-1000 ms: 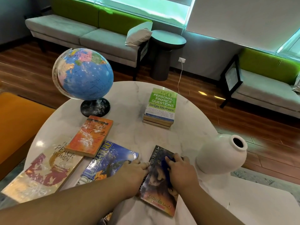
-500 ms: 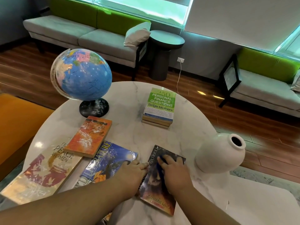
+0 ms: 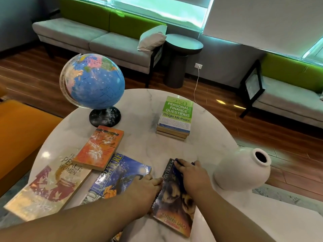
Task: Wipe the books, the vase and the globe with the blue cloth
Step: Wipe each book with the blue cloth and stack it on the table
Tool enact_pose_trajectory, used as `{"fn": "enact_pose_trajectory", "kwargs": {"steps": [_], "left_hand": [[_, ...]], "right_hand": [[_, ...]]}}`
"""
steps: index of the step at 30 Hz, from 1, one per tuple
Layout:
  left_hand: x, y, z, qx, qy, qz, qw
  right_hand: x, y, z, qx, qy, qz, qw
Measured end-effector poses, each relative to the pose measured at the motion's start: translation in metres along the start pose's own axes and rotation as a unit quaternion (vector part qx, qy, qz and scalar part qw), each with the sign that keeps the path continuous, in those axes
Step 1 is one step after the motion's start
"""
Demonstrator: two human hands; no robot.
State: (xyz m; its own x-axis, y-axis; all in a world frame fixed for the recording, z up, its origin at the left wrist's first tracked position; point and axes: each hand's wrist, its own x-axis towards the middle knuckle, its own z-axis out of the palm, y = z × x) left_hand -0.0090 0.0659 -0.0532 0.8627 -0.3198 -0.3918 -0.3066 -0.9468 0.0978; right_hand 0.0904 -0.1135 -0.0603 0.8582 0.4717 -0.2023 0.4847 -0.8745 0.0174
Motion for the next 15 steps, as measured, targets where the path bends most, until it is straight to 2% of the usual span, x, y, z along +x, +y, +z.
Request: {"fn": "enact_pose_trajectory", "kwargs": {"steps": [2,6,11,13,15], "left_hand": [[-0.001,0.000,0.000,0.000,0.002,0.002,1.000],[-0.001,-0.002,0.003,0.001,0.007,0.003,1.000],[-0.004,-0.005,0.007,-0.021,0.043,-0.014,0.999],[-0.008,-0.004,0.008,-0.018,0.061,-0.044,0.997],[-0.012,-0.001,0.006,-0.019,0.071,-0.063,0.995]], "right_hand": [[0.001,-0.009,-0.002,-0.007,0.000,-0.006,1.000],[-0.008,-0.004,0.007,-0.021,-0.011,-0.126,0.992],[0.005,-0.006,-0.007,-0.008,-0.014,-0.035,0.999],[-0.001,-0.019,-0.010,-0.008,-0.023,-0.075,0.997],[-0.017,-0.024,-0.004,-0.003,-0.043,-0.159,0.986]]}}
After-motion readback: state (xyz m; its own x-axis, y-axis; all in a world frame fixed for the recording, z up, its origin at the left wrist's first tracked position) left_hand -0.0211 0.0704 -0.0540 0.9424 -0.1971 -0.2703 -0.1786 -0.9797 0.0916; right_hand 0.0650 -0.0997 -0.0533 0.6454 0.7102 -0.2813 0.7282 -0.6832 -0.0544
